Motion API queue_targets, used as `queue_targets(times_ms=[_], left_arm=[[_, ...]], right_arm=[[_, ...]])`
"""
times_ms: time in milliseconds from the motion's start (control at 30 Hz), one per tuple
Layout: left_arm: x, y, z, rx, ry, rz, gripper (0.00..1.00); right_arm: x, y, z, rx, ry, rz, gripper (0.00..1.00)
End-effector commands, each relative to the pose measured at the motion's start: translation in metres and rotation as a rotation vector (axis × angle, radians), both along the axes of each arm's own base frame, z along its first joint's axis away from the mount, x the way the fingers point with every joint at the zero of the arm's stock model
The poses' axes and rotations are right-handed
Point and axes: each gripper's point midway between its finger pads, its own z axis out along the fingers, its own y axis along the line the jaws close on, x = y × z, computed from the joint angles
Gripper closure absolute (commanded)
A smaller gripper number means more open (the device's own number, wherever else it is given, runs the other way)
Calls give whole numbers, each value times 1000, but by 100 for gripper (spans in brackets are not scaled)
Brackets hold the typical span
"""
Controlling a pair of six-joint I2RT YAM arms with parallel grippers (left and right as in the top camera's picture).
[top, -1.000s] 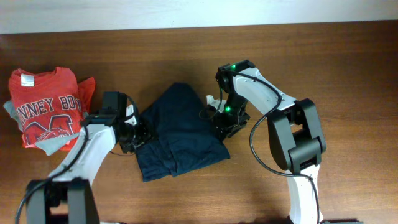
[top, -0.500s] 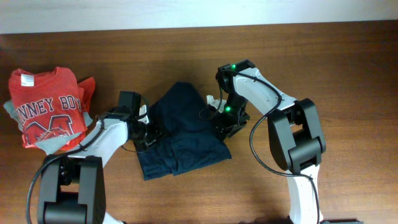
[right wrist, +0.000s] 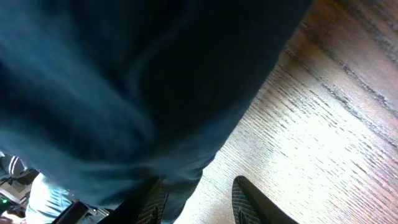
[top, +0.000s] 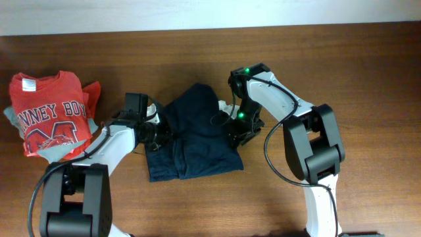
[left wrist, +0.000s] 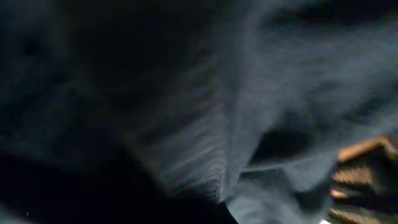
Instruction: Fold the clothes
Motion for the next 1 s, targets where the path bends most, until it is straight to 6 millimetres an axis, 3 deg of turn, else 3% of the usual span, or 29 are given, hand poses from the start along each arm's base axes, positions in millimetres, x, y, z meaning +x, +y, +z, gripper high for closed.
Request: queue_targets(times_ms=[0, 233, 300, 500, 633, 700, 833, 967], left_arm=[[19, -25, 69, -158, -176, -105, 100], [24, -25, 169, -157, -477, -146, 99], [20, -24, 181, -152, -506, -144, 100], [9, -12, 166, -83, -421, -101, 100], [6, -12, 163, -82, -402, -101, 100], [8, -12, 167, -83, -412, -101, 100], [13, -13, 187, -80, -451, -110, 100], [4, -12, 190, -66, -416, -129, 99]], right_arm=[[3, -1, -1, -1, -8, -7, 59], [5, -8, 1, -10, -2, -25, 60], [10, -17, 6, -7, -11, -53, 60], [24, -46, 29, 6, -53, -144, 60], [13, -55, 43, -3, -19, -156, 62], [7, -48, 46, 4, -8, -123, 63], [-7, -3, 57, 193, 7, -20, 62], [-23, 20, 65, 266, 44, 35, 62]])
